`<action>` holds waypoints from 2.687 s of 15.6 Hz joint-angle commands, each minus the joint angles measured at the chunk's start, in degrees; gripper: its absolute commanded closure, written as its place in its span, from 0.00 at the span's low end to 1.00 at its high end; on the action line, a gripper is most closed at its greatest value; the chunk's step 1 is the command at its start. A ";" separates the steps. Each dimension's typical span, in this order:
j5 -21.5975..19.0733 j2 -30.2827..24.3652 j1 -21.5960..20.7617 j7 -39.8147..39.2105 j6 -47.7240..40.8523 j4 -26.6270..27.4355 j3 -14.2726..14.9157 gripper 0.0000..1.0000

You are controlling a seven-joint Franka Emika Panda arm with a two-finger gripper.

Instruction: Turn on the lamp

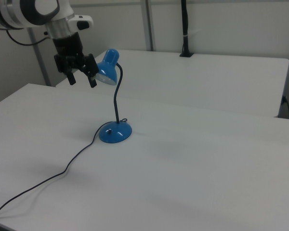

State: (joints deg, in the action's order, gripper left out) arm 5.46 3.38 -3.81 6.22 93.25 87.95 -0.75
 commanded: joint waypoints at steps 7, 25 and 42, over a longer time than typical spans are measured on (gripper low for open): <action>0.60 -0.04 0.38 0.28 -2.28 -0.85 0.31 0.00; -0.10 0.13 0.99 -8.15 -1.67 -0.41 0.31 1.00; -3.71 -0.22 0.29 -7.01 34.16 26.03 -0.13 1.00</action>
State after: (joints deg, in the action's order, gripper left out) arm 3.00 5.14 -3.28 -0.68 118.10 105.74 -0.86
